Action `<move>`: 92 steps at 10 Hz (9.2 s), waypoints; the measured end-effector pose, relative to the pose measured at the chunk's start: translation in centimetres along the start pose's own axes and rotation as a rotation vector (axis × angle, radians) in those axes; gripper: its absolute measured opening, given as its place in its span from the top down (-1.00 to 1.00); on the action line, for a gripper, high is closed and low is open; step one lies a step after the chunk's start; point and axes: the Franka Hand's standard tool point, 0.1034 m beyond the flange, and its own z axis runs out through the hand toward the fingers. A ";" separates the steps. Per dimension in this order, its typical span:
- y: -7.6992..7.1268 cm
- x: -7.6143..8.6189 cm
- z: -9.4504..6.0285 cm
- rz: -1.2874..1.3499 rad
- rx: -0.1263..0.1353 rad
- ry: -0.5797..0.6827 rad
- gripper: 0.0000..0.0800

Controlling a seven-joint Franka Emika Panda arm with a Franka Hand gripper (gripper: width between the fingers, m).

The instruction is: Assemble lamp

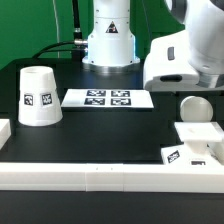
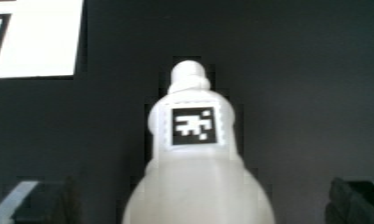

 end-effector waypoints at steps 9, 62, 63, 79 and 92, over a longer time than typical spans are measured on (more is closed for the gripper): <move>-0.1 1.4 1.5 -0.009 0.002 0.024 -0.75; 1.6 2.5 -18.9 -0.271 -0.069 1.304 -0.44; 1.6 2.5 -18.9 -0.271 -0.069 1.303 -0.44; 2.2 5.4 -17.1 -0.293 -0.095 1.278 -0.44; 2.3 5.8 -15.5 -0.295 -0.100 1.323 -0.73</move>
Offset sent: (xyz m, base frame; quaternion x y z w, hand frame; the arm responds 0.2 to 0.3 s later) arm 0.0000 0.0000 0.0000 0.0000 0.0000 0.0000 1.0000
